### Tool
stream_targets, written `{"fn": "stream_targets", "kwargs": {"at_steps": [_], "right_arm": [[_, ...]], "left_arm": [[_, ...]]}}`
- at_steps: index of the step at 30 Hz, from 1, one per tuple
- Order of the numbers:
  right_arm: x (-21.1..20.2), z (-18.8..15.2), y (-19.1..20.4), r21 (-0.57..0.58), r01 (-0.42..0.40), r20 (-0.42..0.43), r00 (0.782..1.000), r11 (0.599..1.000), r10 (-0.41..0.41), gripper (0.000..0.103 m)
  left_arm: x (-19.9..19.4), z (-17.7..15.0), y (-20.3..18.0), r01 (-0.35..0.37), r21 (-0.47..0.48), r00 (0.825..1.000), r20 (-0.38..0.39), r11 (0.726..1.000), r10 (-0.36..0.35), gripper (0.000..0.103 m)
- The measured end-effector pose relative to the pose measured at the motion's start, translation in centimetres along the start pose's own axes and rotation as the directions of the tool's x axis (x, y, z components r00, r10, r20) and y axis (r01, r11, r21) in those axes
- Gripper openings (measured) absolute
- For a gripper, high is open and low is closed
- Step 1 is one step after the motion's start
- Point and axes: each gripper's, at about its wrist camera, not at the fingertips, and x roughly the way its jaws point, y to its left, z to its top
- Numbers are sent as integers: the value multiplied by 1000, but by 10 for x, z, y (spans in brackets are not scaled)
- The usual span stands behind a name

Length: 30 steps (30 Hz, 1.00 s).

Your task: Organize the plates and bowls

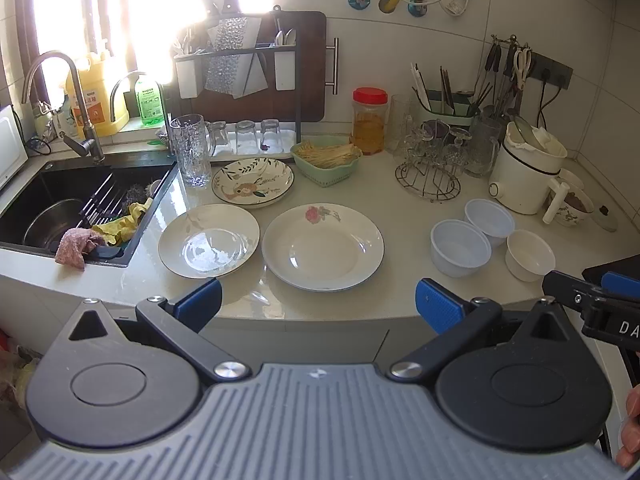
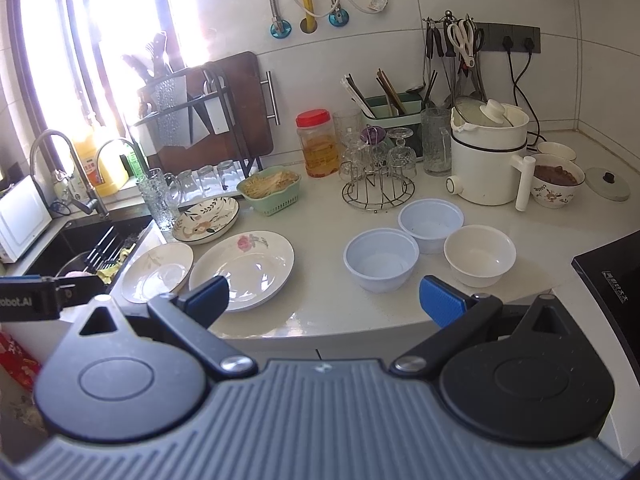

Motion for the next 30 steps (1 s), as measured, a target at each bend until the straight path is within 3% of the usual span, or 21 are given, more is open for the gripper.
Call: {"fn": "stream_targets", "kwargs": {"at_steps": [30], "right_arm": [[4,-1,1,-3,-6,-9,1000,1000,6,103]], "left_arm": [[4,1,4,-6,-5,1000,-4,1000,6,103]]}}
